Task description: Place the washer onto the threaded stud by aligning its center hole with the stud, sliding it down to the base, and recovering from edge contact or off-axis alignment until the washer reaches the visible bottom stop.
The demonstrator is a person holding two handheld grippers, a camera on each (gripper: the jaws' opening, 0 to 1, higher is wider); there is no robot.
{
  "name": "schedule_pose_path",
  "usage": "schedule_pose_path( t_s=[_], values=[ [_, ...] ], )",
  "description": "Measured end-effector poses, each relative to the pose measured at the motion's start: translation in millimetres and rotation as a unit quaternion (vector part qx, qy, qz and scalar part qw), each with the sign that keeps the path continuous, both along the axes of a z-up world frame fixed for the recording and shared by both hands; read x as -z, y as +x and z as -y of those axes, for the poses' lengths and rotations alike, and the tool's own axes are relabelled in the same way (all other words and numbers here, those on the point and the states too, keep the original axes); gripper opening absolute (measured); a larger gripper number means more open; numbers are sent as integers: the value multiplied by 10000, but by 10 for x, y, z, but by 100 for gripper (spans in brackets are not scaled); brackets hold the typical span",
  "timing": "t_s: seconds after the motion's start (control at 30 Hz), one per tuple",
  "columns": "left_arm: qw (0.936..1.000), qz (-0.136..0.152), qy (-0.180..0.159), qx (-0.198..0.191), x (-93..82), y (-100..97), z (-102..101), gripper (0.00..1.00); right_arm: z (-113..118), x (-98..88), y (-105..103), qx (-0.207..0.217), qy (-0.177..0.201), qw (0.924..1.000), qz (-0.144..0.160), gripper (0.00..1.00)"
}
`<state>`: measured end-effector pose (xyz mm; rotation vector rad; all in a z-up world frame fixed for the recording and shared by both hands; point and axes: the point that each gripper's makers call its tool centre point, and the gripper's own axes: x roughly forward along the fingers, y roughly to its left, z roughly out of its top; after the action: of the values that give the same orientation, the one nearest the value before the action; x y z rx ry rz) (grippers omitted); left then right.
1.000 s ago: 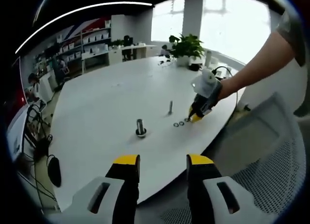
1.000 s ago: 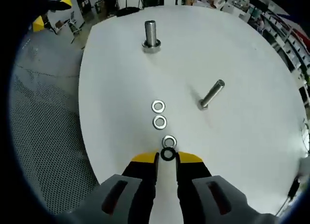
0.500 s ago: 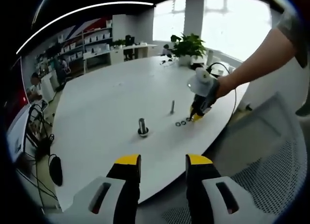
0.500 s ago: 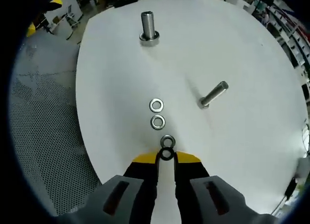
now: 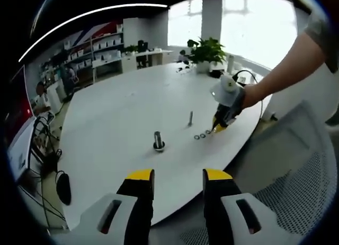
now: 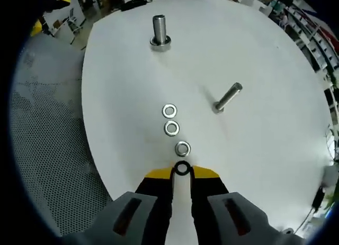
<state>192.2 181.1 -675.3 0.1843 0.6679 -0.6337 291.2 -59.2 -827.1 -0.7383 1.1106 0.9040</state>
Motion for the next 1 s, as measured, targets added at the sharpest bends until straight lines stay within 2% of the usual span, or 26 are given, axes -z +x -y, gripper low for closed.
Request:
schedule_pose_path(
  t_s=[0.1, 0.3, 0.4, 0.53, 0.63, 0.73, 1.0],
  values=[
    [10000, -26, -7, 27, 11, -7, 8, 35, -11, -82, 107, 268, 169, 9995, 16, 13],
    [10000, -28, -3, 40, 9, -13, 14, 35, -89, -312, 324, 359, 360, 9984, 263, 13],
    [10000, -10, -26, 20, -2, -8, 13, 35, -151, -390, 377, 317, 422, 9980, 349, 13],
    [10000, 9, -58, 53, -14, -11, 25, 35, -268, -490, 466, 55, 434, 9972, 601, 13],
    [10000, 31, -61, 66, -21, -12, 28, 35, -368, -579, 587, 125, 577, 9950, 808, 13],
    [9999, 30, -85, 64, -25, -12, 30, 35, -457, -606, 626, 151, 649, 9944, 821, 13],
    [9999, 0, -116, 104, -19, -22, 47, 35, -501, -572, 701, 15, 487, 9953, 831, 13]
  ],
)
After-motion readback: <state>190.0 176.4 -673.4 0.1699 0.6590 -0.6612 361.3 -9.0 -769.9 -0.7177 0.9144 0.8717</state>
